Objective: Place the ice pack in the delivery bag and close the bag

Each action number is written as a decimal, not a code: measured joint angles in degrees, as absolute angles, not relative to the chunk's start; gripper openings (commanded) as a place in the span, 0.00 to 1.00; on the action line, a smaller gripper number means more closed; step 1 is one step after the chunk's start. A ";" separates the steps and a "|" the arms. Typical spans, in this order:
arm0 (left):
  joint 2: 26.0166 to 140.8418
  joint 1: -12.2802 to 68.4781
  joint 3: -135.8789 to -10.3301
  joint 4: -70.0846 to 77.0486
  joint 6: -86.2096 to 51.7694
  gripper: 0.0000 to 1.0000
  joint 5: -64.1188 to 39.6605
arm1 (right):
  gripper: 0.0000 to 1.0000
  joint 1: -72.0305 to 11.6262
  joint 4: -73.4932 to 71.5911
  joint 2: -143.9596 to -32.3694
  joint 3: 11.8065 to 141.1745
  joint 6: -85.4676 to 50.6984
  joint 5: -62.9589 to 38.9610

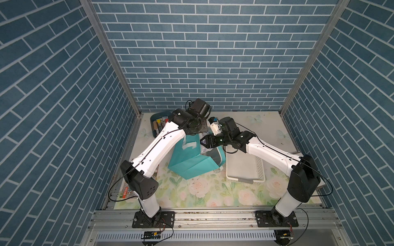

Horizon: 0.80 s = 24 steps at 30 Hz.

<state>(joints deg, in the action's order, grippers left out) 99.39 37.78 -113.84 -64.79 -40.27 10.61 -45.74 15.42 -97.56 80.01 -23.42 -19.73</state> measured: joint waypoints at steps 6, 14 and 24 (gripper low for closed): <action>99.00 37.78 -113.73 -65.21 -40.29 0.00 10.66 | 0.57 -46.94 14.41 -104.36 82.11 -22.61 -21.89; 96.03 37.78 -110.50 -64.51 -40.97 0.00 11.07 | 1.00 -46.94 12.34 -104.16 82.15 -23.62 -24.43; 94.52 37.78 -107.48 -62.76 -42.61 0.00 12.43 | 0.92 -46.46 15.66 -93.17 80.55 -27.22 -18.44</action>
